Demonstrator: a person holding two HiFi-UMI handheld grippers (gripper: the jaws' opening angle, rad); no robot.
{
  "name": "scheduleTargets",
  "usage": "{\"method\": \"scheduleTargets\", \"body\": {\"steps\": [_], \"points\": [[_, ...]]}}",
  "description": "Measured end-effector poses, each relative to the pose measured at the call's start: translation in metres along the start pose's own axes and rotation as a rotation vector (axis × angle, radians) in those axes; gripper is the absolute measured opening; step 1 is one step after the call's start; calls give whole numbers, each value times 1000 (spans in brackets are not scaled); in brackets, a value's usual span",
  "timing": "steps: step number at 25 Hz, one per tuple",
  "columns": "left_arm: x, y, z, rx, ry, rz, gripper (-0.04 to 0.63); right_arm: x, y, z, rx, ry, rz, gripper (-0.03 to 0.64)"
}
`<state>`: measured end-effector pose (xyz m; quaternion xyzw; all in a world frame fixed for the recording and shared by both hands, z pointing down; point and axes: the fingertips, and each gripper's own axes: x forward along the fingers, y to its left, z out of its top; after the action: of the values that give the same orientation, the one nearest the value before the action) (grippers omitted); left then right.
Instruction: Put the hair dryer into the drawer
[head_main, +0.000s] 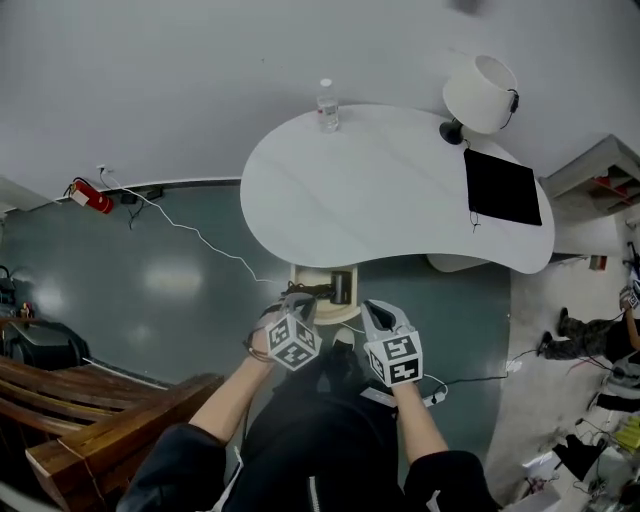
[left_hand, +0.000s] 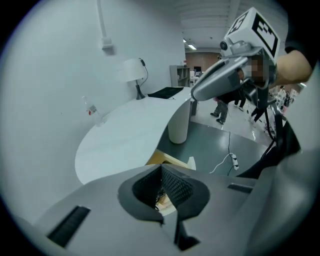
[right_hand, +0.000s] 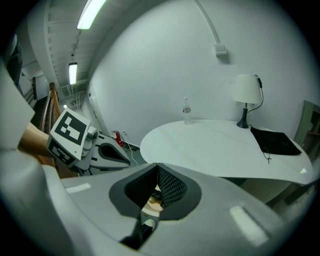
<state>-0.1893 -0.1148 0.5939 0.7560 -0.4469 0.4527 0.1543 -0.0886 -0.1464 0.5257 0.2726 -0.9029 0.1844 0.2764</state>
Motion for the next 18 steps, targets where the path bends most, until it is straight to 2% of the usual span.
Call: {"method": "scheduleTargets", "body": {"steps": [6, 18], "points": [[-26, 8, 17, -70, -71, 58, 12, -4, 3, 3, -25, -20, 12, 4], [-38, 13, 17, -105, -89, 102, 12, -6, 8, 21, -100, -30, 52, 3]]}}
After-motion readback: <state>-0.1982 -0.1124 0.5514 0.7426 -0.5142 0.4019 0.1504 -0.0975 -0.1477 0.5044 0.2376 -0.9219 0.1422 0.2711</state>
